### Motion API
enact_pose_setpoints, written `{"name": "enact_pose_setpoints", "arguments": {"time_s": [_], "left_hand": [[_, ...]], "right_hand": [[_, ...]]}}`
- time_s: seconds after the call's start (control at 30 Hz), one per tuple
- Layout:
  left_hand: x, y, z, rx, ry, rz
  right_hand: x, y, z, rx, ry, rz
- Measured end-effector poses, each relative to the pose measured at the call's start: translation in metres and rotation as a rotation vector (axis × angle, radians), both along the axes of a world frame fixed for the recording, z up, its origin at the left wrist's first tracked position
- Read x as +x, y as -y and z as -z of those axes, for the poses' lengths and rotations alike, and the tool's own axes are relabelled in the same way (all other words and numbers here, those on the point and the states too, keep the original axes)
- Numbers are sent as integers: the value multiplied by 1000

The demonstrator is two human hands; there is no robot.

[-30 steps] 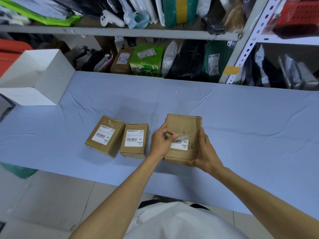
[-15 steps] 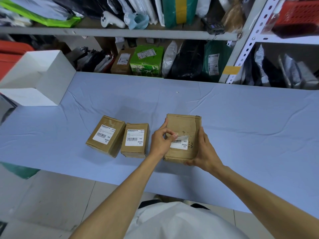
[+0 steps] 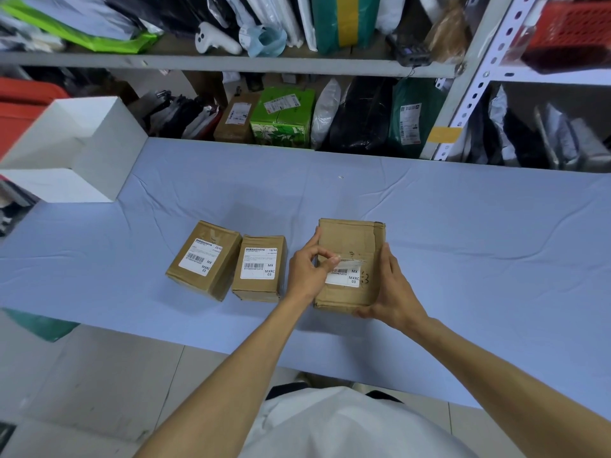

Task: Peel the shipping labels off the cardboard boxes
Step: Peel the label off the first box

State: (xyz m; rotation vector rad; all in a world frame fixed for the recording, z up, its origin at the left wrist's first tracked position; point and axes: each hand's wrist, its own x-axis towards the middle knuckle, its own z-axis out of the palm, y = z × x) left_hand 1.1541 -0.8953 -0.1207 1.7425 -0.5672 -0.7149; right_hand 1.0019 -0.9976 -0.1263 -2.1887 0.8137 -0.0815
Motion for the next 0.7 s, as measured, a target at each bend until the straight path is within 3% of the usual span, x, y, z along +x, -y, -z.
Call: {"name": "enact_pose_setpoints", "arguments": {"time_s": [0.7], "left_hand": [[-3, -4, -5, -34, 41, 23]], "right_hand": [[1, 1, -5, 47, -3, 9]]}}
